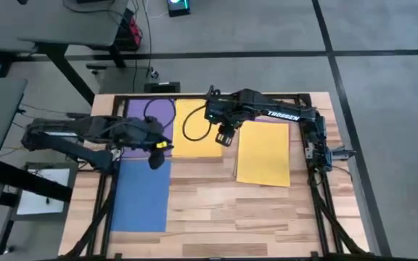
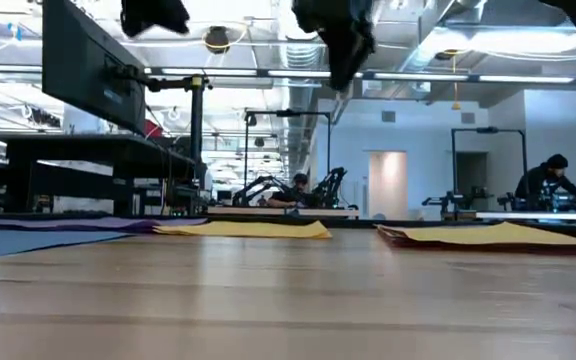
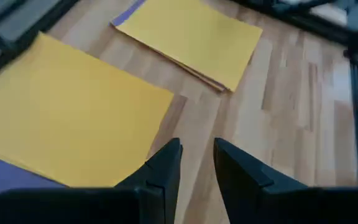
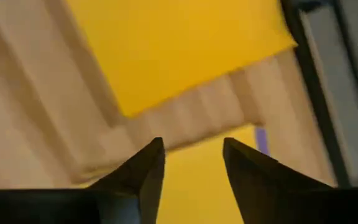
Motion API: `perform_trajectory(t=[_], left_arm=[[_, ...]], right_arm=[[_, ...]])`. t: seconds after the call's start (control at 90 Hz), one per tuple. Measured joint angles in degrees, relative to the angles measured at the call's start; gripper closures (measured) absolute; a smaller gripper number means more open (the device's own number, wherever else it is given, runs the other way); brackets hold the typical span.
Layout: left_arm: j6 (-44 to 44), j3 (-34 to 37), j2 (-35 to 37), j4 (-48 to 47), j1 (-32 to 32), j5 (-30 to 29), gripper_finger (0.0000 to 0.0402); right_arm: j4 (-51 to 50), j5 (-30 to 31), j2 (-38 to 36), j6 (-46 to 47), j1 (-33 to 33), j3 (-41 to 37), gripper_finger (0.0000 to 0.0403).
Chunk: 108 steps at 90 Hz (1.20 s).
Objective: Organize paper
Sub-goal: Stack the yellow paper on top of the yellow paper
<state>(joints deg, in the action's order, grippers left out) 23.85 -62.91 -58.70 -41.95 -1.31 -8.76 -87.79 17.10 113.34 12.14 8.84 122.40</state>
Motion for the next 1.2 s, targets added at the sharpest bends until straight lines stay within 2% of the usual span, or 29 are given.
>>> perform_trajectory(t=[0.111,0.267,0.489,0.644,0.844,1.044,1.2], left_arm=[[0.4,1.2,-2.0,1.0,2.5,2.5,0.0320],[0.7,1.3,-5.1,5.2,4.3,2.6,0.0320],[2.9,1.3,-8.9,9.3,4.6,3.1,0.0320],[4.0,1.3,-10.9,10.2,4.6,3.0,0.0320],[7.6,1.3,-13.7,12.0,4.6,2.9,0.0320],[10.4,1.3,-14.7,13.2,4.7,2.8,0.0320],[10.6,1.3,-15.8,15.5,4.9,4.2,0.0320]], right_arm=[[0.8,2.3,-5.9,0.0,0.5,-9.3,0.0208],[6.0,2.3,-18.5,2.5,1.5,-26.0,0.0188],[21.1,-0.2,-38.3,11.6,0.9,-49.7,0.0184],[30.2,-1.9,-47.0,15.6,-0.5,-62.1,0.0184],[38.8,-3.9,-48.8,18.2,-3.3,-70.0,0.0184],[44.9,-4.0,-45.4,15.0,-4.0,-73.3,0.0184],[48.2,-7.0,-42.1,12.9,-4.0,-75.3,0.0184]])
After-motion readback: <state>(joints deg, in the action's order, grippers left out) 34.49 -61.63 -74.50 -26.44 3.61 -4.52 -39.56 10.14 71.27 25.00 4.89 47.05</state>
